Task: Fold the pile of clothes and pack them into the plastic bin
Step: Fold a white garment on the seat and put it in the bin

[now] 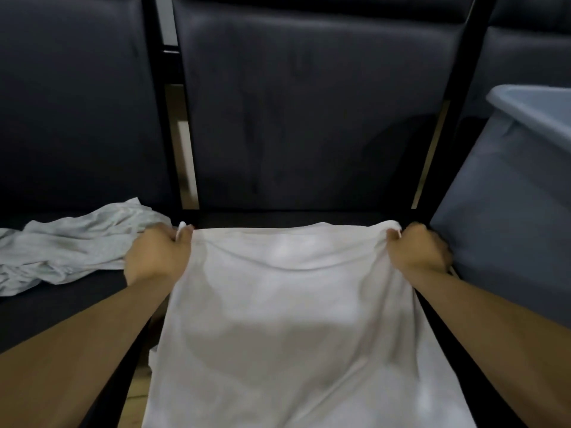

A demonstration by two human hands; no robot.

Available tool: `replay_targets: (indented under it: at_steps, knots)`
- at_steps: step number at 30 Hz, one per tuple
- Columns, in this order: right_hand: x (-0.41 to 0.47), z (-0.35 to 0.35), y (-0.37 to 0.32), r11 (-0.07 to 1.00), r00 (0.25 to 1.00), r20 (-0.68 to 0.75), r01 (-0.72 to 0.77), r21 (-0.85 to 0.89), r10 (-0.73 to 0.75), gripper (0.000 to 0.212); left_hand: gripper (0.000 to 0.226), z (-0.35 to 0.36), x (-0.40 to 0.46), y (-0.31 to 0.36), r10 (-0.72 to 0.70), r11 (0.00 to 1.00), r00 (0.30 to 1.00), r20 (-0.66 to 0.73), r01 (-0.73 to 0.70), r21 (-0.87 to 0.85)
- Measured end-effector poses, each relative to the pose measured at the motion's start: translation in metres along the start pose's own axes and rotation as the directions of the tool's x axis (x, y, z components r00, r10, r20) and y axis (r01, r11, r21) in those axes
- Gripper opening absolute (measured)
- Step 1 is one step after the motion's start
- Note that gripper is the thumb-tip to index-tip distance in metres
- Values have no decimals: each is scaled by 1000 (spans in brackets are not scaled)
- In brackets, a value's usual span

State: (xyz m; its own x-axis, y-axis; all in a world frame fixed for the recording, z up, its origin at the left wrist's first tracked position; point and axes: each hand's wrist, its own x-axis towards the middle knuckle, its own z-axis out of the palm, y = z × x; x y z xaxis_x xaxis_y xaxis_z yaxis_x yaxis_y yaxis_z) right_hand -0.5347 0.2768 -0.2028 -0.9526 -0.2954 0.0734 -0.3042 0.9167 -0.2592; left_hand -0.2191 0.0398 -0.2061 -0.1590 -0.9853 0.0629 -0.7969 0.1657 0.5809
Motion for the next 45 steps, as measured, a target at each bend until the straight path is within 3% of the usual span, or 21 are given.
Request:
replay_targets:
  at_steps: [3, 4, 6, 8, 11, 12, 14, 20, 25, 29, 31, 33, 35, 40, 43, 45]
  knots:
    - [1, 3, 0, 993, 980, -191, 71, 92, -52, 41, 37, 7, -13, 13, 82, 995, 973, -214, -91, -37]
    - [-1, 5, -4, 979, 961, -257, 146, 143, -105, 34, 38, 10, -22, 21, 117, 990, 957, -265, -134, -47]
    - [-10, 11, -17, 891, 881, -350, 405, 206, -320, 18, 35, 13, -50, 41, 189, 975, 956, -225, -210, -77]
    - [-23, 18, -33, 640, 707, -332, 707, 301, -625, 16, 30, 22, -93, 57, 293, 948, 950, -106, -303, -96]
    - [-41, 29, -43, 259, 286, -48, 918, 301, -957, 39, 37, 40, -176, 59, 476, 879, 879, 21, -474, -50]
    - [-45, 33, -43, 197, 186, 65, 944, 266, -980, 45, 47, 46, -197, 55, 513, 858, 855, 73, -512, -27]
    - [-50, 36, -39, 180, 129, 233, 960, 214, -964, 54, 67, 59, -223, 43, 527, 840, 835, 158, -540, 48]
    - [-56, 31, -34, 303, 243, 331, 942, 142, -912, 57, 83, 58, -223, 32, 486, 784, 797, 359, -579, 223]
    - [-76, 25, -16, 535, 475, 373, 842, 70, -797, 60, 92, 41, -203, 26, 559, 654, 663, 498, -722, 226]
    - [-109, 18, -2, 751, 690, 378, 659, 26, -618, 61, 83, 25, -179, 26, 660, 475, 462, 593, -868, 147]
    - [-133, 15, 4, 845, 788, 346, 533, 28, -509, 60, 73, 15, -160, 26, 673, 364, 308, 673, -929, 61]
    - [-159, 12, 11, 925, 880, 305, 381, 4, -364, 60, 61, 3, -142, 28, 727, 189, 126, 675, -982, -20]
    - [-185, 10, 14, 974, 940, 270, 222, -30, -206, 62, 53, -8, -131, 30, 741, 64, 27, 671, -998, -30]
    - [-239, -6, 4, 998, 928, 369, -57, -8, 56, 64, 55, -39, -130, 19, 692, 194, 71, 718, -977, -91]
    - [-255, -17, -4, 990, 872, 483, -127, 59, 83, 69, 63, -56, -137, 10, 614, 296, 109, 782, -950, -100]
    - [-250, -26, -3, 983, 817, 570, -161, 88, 83, 73, 62, -67, -145, 6, 559, 415, 177, 810, -905, -88]
